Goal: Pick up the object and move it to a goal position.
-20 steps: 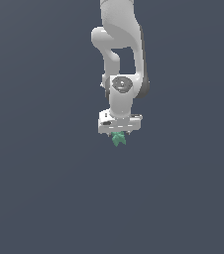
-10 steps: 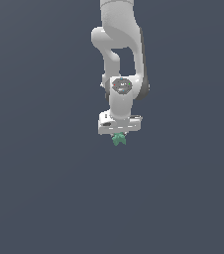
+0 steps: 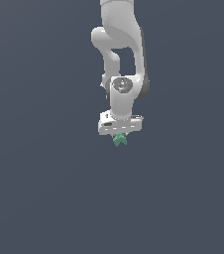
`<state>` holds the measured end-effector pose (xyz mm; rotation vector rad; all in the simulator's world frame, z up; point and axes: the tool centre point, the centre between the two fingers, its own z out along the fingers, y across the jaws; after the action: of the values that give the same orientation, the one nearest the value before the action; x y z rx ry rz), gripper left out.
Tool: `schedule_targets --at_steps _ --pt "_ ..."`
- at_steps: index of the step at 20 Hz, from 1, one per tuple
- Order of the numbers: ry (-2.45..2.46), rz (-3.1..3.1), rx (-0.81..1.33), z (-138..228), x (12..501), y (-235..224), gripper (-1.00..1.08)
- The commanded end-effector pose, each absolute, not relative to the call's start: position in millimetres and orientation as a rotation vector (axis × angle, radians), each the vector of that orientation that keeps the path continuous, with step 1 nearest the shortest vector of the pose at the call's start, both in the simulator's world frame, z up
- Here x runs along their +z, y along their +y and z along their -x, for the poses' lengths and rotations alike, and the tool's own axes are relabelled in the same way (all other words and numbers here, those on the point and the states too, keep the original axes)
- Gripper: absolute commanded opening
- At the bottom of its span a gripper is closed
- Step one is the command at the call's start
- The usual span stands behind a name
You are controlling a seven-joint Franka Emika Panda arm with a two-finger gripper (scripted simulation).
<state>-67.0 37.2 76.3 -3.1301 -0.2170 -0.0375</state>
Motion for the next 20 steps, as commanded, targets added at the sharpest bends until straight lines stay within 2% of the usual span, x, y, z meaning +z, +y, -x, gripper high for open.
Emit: schedule_targets --at_steps 1,10,20 --pt "-0.228 3.125 -0.077 60 81 41 -1.00" --pt "-0.308 3.062 -0.385 7 125 70 -1.00" --pt "-0.440 2.873 -0.910 -59 228 122 -1.00"
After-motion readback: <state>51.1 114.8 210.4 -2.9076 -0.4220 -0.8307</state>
